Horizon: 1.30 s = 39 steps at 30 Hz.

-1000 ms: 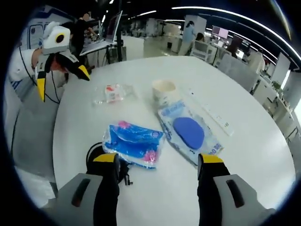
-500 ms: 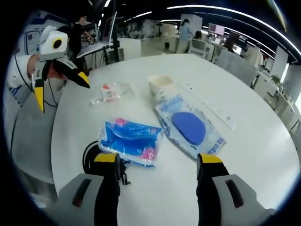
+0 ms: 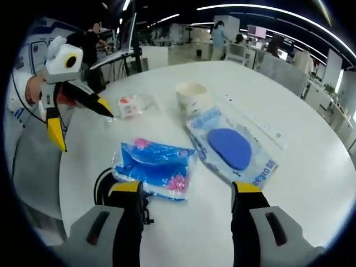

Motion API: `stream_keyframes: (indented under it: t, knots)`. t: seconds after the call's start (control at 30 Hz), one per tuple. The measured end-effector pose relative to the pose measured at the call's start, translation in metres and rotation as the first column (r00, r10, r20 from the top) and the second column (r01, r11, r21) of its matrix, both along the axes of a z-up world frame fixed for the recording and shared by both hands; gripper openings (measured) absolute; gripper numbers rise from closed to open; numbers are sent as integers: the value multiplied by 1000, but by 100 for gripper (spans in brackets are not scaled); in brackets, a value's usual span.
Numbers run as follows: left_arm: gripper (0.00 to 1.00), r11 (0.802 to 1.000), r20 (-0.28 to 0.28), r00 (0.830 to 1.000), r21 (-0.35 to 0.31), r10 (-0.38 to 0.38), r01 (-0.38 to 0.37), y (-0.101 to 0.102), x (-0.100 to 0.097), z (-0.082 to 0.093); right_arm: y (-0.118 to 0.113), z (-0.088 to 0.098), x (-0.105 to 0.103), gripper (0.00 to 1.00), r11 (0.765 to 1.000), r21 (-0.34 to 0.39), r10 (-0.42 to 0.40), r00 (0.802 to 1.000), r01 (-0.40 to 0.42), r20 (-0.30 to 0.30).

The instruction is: Arrange the tabletop items into an orderly group along one side of the table until the central work area is clear of visible clutter.

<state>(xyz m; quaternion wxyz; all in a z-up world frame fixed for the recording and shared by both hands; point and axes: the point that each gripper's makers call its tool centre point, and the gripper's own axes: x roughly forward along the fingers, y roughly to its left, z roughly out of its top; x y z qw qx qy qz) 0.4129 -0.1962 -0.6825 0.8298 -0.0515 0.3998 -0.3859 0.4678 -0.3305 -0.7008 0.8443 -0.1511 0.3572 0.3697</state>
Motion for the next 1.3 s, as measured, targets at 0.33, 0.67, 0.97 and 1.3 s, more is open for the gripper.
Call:
stream_keyframes:
  t: [0.33, 0.67, 0.97, 1.3]
  knots:
    - [82, 997, -53, 996, 21, 70, -69, -10, 4, -21, 5, -17, 8, 60, 999, 31, -9, 1000, 10, -26]
    - [68, 988, -83, 985, 51, 149, -145, -12, 14, -35, 14, -27, 15, 57, 999, 53, -2, 999, 4, -36]
    - [50, 981, -125, 975, 80, 185, -176, -10, 14, -47, 14, -34, 15, 50, 998, 70, -2, 999, 6, -54]
    - [32, 982, -165, 968, 65, 188, -180, -15, 12, -52, 20, -41, 14, 38, 996, 88, 1, 997, 6, -79]
